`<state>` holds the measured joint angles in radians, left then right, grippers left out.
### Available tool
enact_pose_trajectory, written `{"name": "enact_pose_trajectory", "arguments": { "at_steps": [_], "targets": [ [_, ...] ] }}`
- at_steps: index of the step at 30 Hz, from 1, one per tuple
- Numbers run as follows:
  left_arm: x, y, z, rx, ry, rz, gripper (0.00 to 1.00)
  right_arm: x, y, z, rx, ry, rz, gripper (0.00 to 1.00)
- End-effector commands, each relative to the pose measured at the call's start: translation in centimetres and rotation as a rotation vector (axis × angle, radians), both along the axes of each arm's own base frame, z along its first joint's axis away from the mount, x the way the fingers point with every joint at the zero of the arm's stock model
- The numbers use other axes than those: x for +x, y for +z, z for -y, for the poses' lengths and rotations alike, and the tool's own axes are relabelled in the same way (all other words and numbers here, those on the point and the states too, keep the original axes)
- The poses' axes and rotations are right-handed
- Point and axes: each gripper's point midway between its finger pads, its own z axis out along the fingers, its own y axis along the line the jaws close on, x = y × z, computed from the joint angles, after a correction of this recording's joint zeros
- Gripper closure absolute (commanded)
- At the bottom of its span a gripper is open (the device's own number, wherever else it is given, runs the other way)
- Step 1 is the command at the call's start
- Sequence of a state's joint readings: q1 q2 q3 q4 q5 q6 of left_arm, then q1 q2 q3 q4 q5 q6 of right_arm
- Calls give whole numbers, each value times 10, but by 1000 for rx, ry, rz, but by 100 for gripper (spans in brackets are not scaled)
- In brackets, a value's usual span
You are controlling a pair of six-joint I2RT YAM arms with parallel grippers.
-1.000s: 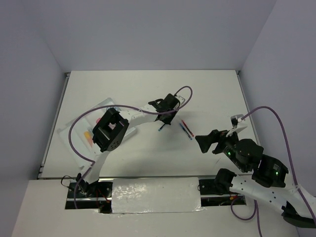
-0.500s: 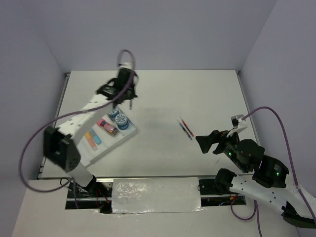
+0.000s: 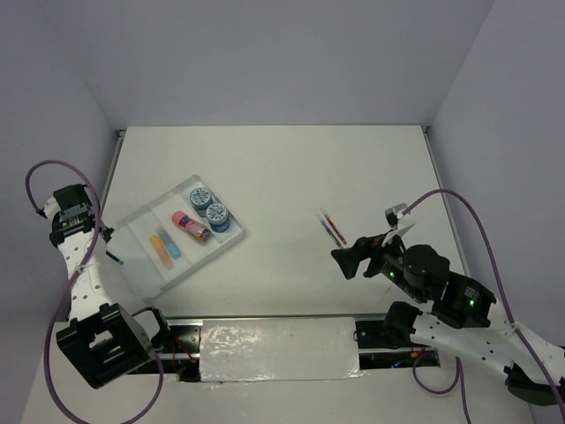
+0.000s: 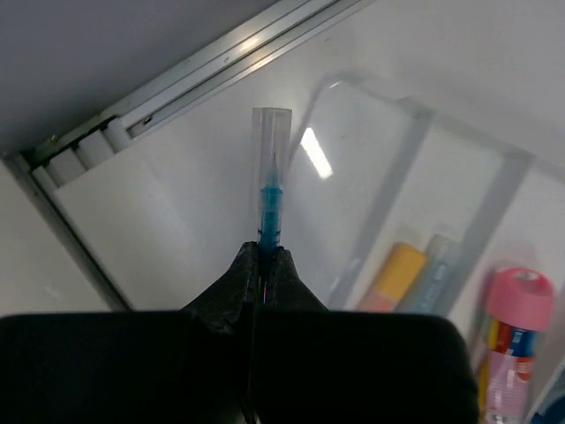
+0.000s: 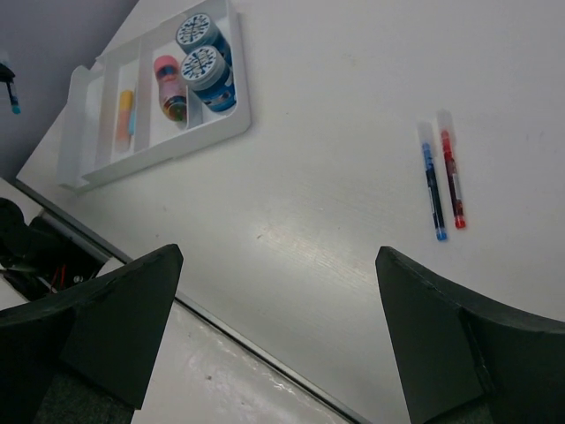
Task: Sort the stationery into containers
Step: Place the pen in the storage box.
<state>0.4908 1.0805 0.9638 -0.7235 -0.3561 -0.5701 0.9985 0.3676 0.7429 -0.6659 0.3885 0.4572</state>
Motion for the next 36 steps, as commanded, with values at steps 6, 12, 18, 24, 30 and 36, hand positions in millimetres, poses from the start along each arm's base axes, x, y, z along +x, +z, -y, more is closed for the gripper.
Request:
{"name": "enact_pose_trajectory", "arguments": {
  "at_steps": [6, 12, 18, 24, 30, 36],
  "targets": [
    [1, -23, 9, -125, -64, 11, 100, 3, 16, -26, 23, 88, 41, 2],
    [13, -68, 16, -244, -93, -56, 100, 1, 26, -26, 62, 84, 31, 2],
    [17, -89, 16, -296, -107, -111, 99, 2, 32, -29, 85, 81, 24, 2],
    [15, -85, 13, -273, -97, -110, 78, 4, 33, -42, 70, 114, 12, 3],
    [7, -78, 9, -243, -57, -118, 29, 6, 31, -45, 62, 115, 21, 3],
    [5, -68, 6, -214, -30, -97, 1, 26, 10, -38, -40, 16, 5, 0]
  ]
}}
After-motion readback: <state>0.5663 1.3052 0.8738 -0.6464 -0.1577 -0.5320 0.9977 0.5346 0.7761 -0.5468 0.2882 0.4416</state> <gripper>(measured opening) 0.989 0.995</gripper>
